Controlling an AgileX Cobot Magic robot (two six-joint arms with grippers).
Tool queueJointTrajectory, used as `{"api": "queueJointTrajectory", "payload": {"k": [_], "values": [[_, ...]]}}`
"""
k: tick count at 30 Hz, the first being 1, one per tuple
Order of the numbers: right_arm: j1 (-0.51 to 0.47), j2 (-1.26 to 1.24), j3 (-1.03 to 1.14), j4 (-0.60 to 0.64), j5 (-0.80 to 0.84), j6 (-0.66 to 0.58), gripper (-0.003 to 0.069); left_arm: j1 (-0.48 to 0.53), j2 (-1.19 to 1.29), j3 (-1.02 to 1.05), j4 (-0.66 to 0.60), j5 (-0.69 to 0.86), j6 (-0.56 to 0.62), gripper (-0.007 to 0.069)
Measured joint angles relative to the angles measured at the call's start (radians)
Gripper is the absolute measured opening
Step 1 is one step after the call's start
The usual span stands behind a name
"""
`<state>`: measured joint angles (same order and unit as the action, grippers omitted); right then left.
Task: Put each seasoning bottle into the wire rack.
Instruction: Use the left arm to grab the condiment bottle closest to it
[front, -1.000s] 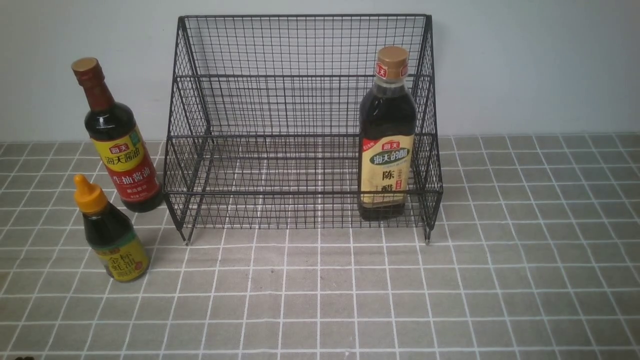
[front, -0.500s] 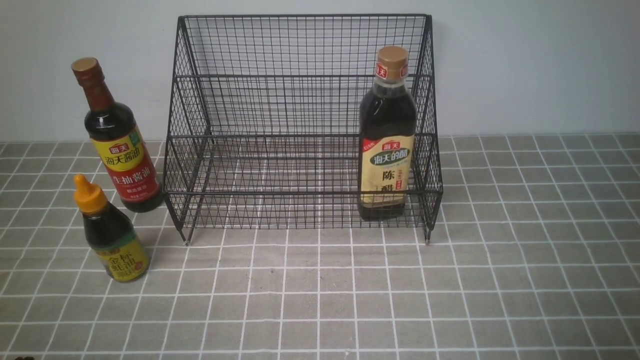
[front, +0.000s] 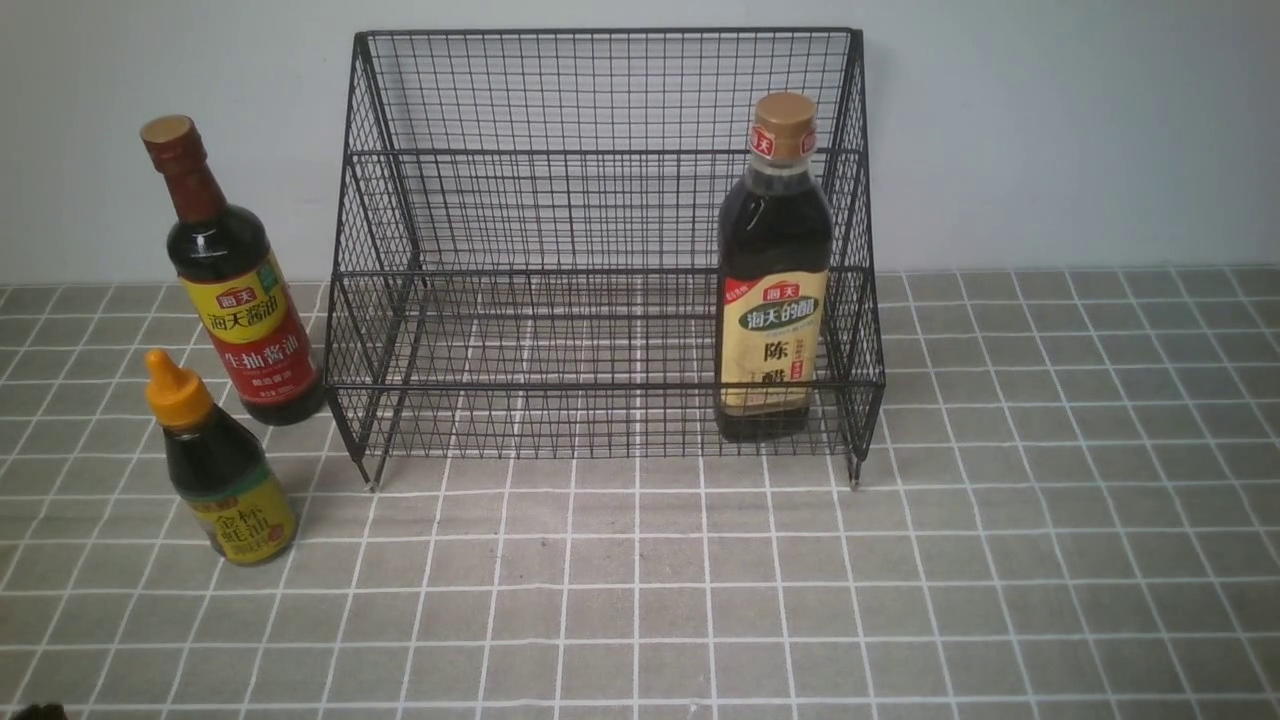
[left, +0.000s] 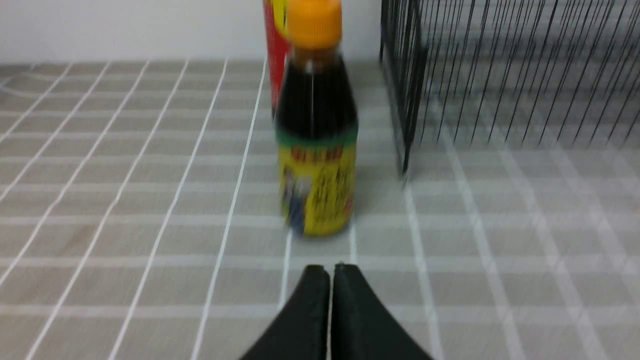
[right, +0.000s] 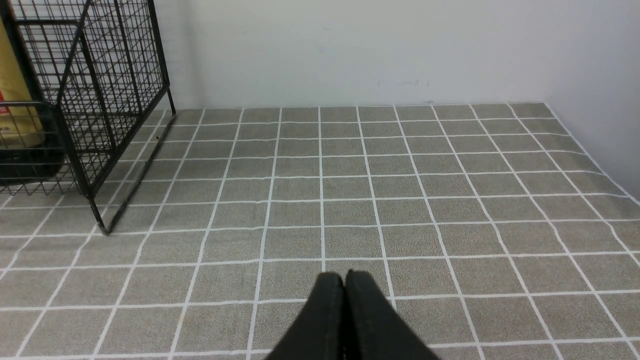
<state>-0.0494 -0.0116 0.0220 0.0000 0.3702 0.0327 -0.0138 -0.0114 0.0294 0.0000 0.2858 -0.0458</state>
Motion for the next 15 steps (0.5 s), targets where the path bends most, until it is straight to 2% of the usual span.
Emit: {"api": "queueJointTrajectory", "payload": {"k": [3,6,9,15], "values": [[0.0,0.0,0.0,0.0,0.0,0.0,-0.0013,0.0,0.0,0.0,-0.078,-0.125,-0.051,-0.0007],[0.0,0.0,0.0,0.0,0.0,0.0,-0.0013,0.0,0.0,0.0,-0.166,-0.352,-0.104,-0.0007],[0.0,0.0,0.0,0.0,0.0,0.0,-0.0013,0.0,0.0,0.0,-0.189,-0.482,-0.126,-0.0007],[0.0,0.0,0.0,0.0,0.0,0.0,-0.0013,0.0,0.02,0.0,-0.198,-0.646,-0.128,-0.0007]]}}
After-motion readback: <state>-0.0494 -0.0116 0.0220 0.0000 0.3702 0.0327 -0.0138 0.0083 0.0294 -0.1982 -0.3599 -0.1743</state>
